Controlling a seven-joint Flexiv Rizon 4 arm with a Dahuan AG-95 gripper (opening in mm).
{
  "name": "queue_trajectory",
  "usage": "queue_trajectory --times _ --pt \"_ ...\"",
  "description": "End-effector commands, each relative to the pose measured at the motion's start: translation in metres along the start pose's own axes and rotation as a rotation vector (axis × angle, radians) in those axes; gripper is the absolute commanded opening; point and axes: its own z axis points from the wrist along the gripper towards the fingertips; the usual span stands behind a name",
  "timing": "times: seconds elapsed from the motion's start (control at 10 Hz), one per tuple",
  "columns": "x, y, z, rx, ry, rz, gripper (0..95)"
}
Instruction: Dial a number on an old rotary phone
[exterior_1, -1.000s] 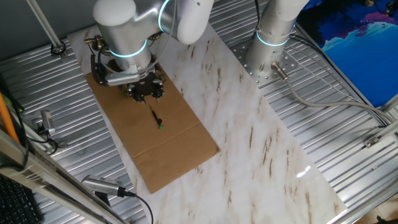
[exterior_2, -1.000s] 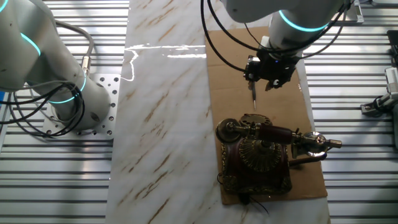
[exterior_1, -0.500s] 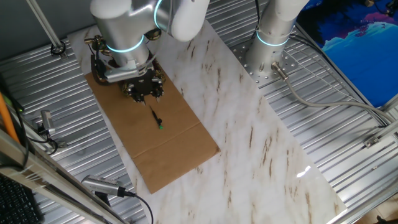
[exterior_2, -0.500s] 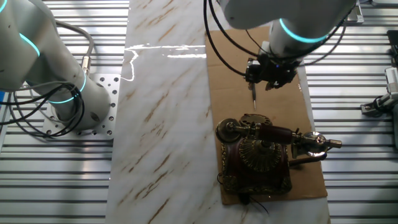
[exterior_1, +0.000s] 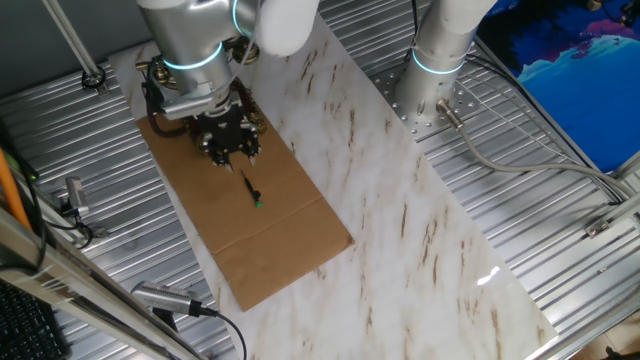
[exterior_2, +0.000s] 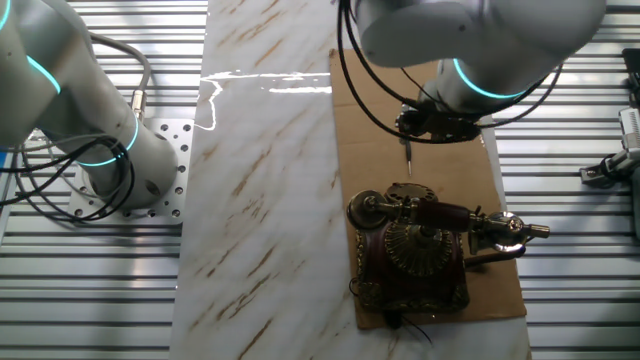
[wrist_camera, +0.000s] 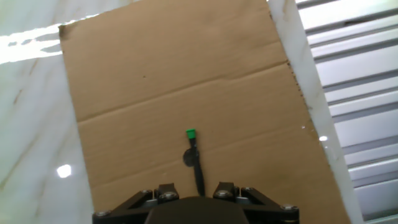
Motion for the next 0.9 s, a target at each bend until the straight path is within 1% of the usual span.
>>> queue_trajectory --times 0.1,0.3,0.7,0.9 --pt "0.001 0.001 0.0 0.001 -0.006 -0.014 38.0" --pt "0.002 0.002 0.004 0.0 -0.01 -0.028 38.0" --pt "0.002 0.001 0.017 -0.001 -0.018 -0.04 38.0" --pt "0.0 -0.001 0.019 -0.002 -0.019 -0.038 38.0"
